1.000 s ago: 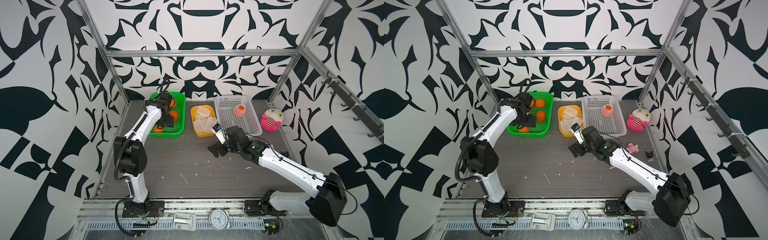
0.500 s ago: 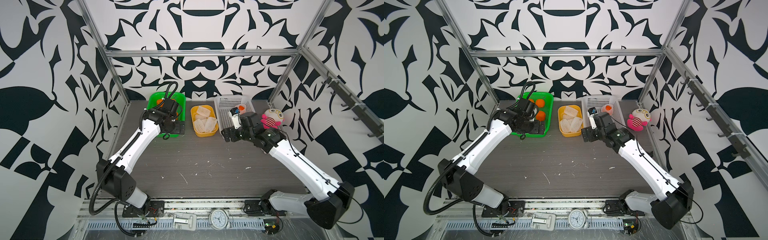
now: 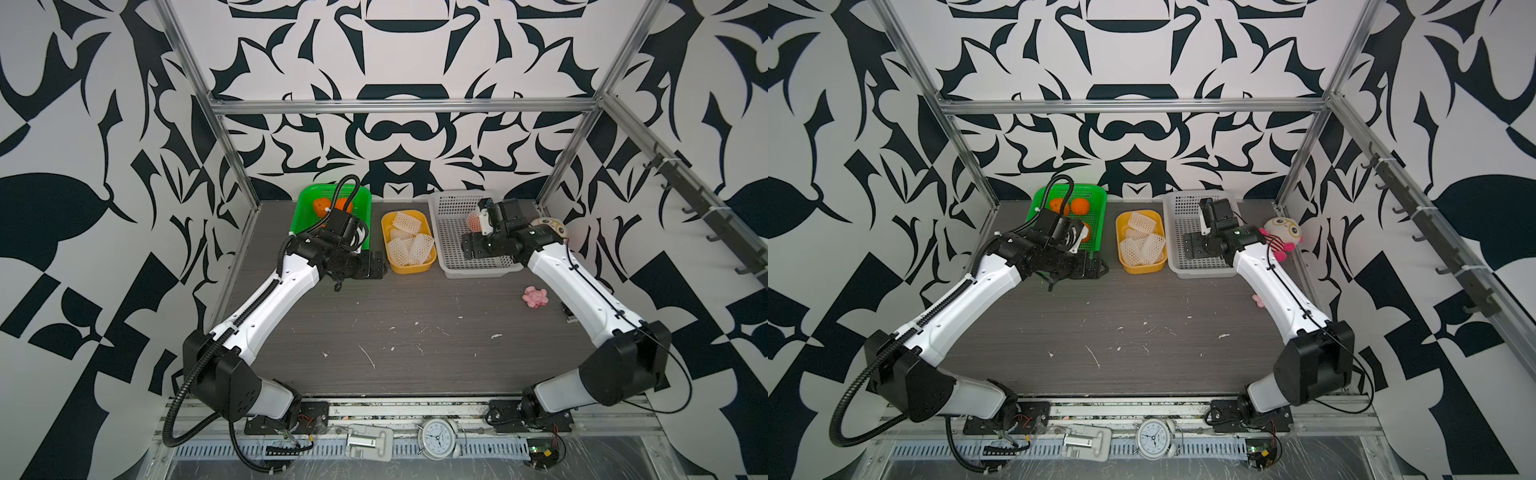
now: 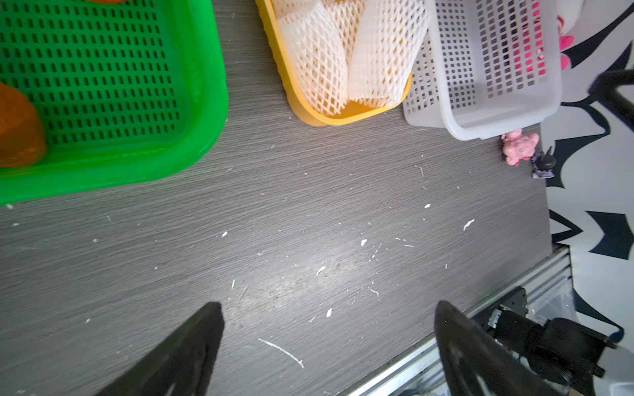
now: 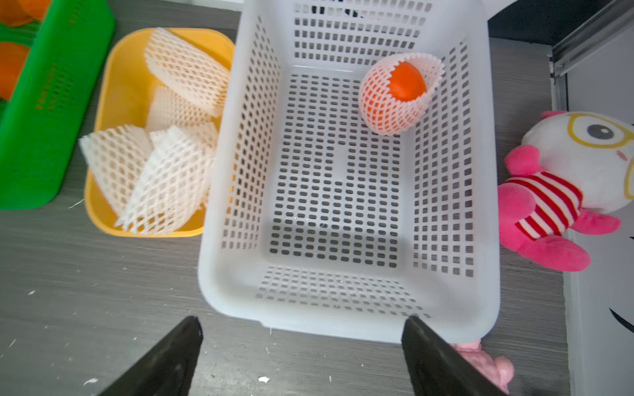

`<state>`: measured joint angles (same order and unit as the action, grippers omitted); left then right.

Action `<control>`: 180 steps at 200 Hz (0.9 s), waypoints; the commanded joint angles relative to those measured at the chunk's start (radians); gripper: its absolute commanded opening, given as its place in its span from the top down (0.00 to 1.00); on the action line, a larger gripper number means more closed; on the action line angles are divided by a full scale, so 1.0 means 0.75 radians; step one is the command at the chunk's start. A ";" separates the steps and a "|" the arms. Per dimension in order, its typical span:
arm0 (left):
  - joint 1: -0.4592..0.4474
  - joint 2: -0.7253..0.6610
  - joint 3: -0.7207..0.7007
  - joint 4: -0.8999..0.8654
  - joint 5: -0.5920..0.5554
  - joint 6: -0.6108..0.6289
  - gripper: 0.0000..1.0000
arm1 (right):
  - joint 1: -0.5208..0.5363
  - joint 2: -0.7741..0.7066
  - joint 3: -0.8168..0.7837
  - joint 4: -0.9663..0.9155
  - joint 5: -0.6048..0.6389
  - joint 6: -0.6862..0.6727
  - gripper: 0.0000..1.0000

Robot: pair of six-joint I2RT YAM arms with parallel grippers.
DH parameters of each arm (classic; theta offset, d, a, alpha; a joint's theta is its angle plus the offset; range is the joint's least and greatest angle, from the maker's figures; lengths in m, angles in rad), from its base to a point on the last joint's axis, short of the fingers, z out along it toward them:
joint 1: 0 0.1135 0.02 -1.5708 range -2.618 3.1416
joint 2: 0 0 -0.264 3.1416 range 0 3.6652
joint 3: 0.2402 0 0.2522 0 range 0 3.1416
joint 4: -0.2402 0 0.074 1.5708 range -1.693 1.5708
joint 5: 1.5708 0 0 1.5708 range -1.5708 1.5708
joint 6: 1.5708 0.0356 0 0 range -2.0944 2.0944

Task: Remove foam nets from oranges
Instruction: Pick up the orange from the basket.

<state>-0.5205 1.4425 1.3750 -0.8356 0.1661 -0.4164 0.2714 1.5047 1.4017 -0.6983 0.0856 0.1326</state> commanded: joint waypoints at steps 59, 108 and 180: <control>-0.002 0.029 -0.072 0.211 0.086 -0.066 0.00 | -0.180 0.245 0.180 0.178 0.041 0.046 0.09; -0.002 0.063 -0.114 0.300 0.089 -0.115 0.00 | -0.237 0.436 0.314 0.192 0.017 0.052 0.11; 0.001 0.160 -0.055 0.315 0.054 -0.111 0.00 | -0.250 0.775 0.687 0.076 0.040 0.015 0.12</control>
<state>-0.5205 1.5299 1.3033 -0.6109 0.2180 -0.4877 0.0883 2.0640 1.8233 -0.6033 0.0864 0.1558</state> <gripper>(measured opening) 0.999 0.876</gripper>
